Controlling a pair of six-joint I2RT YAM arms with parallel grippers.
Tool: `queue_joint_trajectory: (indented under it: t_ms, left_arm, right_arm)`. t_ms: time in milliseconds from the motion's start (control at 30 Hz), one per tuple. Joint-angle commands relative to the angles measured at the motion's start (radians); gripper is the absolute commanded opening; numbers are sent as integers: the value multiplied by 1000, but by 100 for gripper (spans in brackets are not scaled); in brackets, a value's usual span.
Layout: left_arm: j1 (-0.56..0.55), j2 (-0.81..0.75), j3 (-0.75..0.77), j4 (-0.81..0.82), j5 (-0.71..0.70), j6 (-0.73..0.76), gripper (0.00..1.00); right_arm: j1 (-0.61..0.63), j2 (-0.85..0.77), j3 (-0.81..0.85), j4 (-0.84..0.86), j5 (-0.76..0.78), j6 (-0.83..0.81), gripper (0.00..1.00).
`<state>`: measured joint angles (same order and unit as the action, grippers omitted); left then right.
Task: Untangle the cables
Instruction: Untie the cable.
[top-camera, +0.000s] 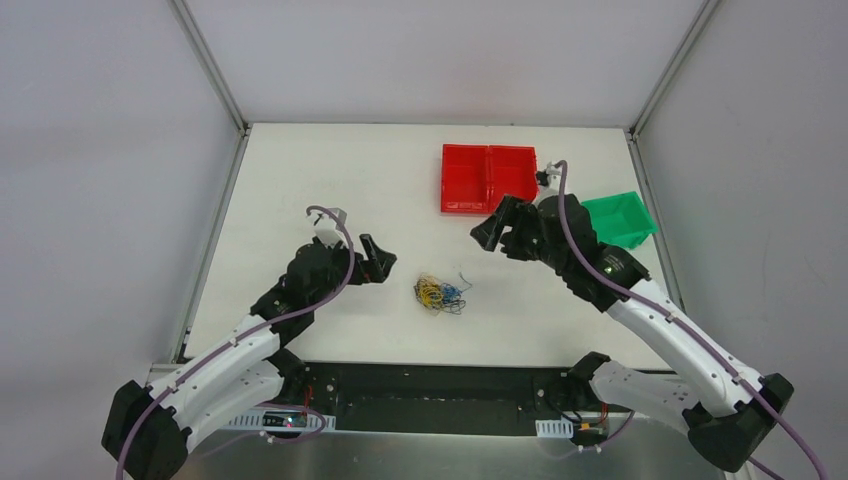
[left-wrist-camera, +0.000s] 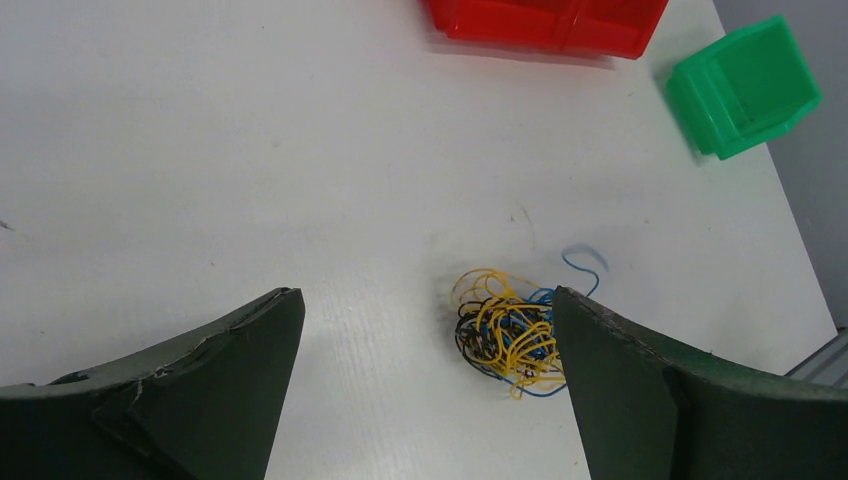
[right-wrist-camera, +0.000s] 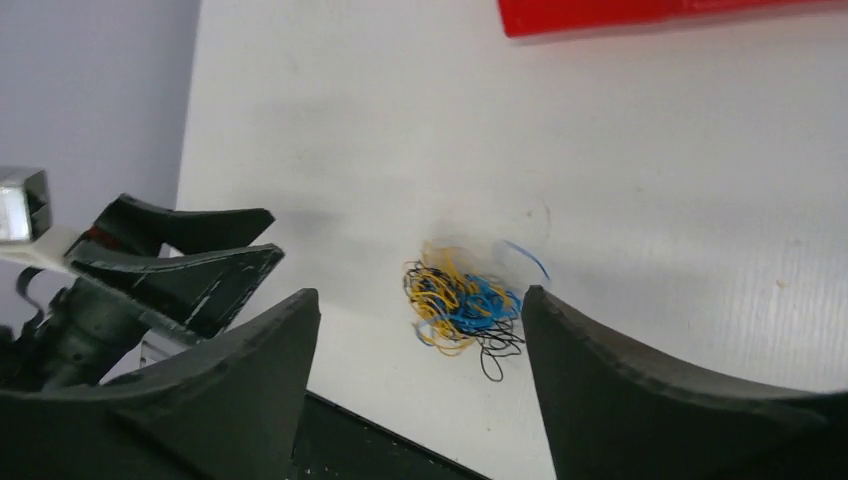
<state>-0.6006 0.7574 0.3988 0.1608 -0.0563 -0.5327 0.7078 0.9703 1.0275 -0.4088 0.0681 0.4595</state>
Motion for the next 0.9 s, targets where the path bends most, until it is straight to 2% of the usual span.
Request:
queue_joint_trajectory:
  t_ms: [0, 200, 333, 533, 700, 867]
  left_arm:
    - [2, 39, -6, 55, 28, -9, 99]
    - [2, 170, 58, 62, 190, 22, 99]
    - [-21, 254, 115, 32, 227, 33, 96]
    - [-67, 375, 189, -20, 219, 55, 94]
    - [-70, 459, 212, 8, 278, 28, 88]
    - [-71, 478, 202, 46, 341, 17, 85]
  right_arm:
    - [-16, -5, -80, -66, 159, 30, 81]
    - [-25, -61, -155, -75, 166, 17, 82]
    - [-24, -48, -188, -42, 51, -33, 80]
    - [-19, 57, -250, 95, -118, -28, 75]
    - [11, 139, -318, 197, -157, -4, 69]
    - [42, 159, -442, 362, -209, 12, 63]
